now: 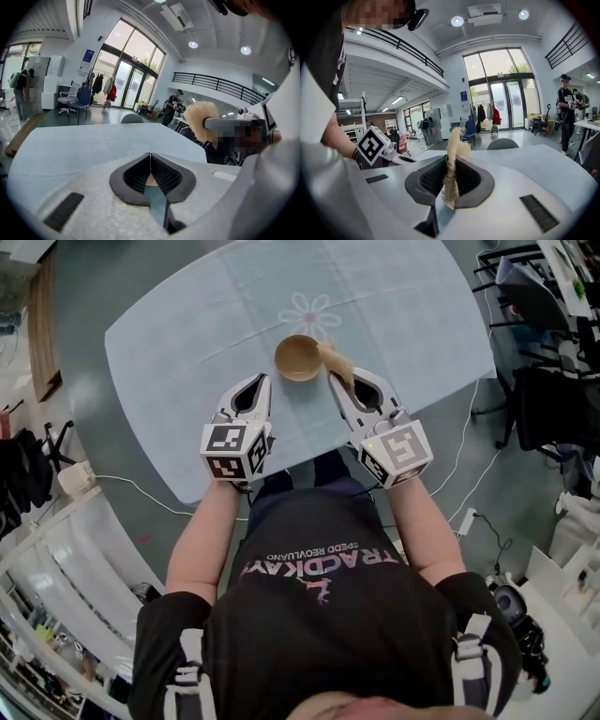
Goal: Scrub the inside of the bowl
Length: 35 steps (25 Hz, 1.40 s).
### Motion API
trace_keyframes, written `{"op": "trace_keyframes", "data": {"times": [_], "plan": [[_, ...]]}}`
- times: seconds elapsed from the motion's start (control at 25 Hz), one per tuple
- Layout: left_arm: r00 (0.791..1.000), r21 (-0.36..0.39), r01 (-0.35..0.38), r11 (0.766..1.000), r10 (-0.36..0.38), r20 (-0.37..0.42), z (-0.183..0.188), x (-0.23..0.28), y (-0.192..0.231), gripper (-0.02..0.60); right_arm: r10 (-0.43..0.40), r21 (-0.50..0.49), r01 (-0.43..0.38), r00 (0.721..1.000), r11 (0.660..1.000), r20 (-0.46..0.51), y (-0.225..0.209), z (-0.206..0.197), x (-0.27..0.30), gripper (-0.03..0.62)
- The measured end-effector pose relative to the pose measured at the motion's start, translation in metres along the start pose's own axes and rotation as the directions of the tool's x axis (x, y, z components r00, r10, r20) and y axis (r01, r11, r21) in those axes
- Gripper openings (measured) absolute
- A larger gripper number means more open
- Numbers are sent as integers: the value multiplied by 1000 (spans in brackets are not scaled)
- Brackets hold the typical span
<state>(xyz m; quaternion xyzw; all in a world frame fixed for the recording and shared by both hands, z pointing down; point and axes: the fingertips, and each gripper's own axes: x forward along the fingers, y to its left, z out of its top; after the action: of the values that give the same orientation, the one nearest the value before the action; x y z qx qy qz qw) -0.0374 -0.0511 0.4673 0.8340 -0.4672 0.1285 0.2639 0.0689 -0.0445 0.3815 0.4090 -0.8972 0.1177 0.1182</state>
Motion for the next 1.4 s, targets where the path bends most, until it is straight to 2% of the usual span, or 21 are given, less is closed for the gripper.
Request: {"op": "trace_keyframes", "data": {"times": [0.36,0.48,0.64,0.84,0.88,0.92,0.96,1.0,1.08,1.4], "plan": [[992,-62,-66,996,59,-108,-34,48,22,18,71,-2,-72,992,997,-109,-25,-36,38,32],[986,-81,-96,992,83,-145,-47,62,32,18,99,-34,-106,983,994,-154,-29,-49,52,32],[981,-139,-122,983,98,-168,-59,79,40,20,136,-71,-152,971,986,-197,-34,-61,65,32],[973,-198,-162,967,122,-196,-73,93,50,23,172,-69,-191,959,979,-224,-35,-72,73,32],[971,-211,-166,963,123,-203,-75,95,52,28,176,-67,-196,958,978,-228,-36,-74,74,32],[970,-221,-168,961,122,-209,-77,97,53,53,179,-65,-199,956,978,-234,-36,-75,75,32],[969,-227,-172,959,123,-213,-79,99,53,113,180,-64,-200,954,978,-239,-38,-76,77,32],[968,-229,-177,957,128,-215,-79,100,54,118,180,-62,-201,953,978,-244,-39,-76,78,32],[966,-230,-186,955,135,-220,-80,103,54,97,185,-52,-204,951,978,-249,-42,-77,81,32],[956,-234,-186,954,120,-268,-89,118,56,74,194,-31,-209,945,977,-265,-45,-84,94,32]]}}
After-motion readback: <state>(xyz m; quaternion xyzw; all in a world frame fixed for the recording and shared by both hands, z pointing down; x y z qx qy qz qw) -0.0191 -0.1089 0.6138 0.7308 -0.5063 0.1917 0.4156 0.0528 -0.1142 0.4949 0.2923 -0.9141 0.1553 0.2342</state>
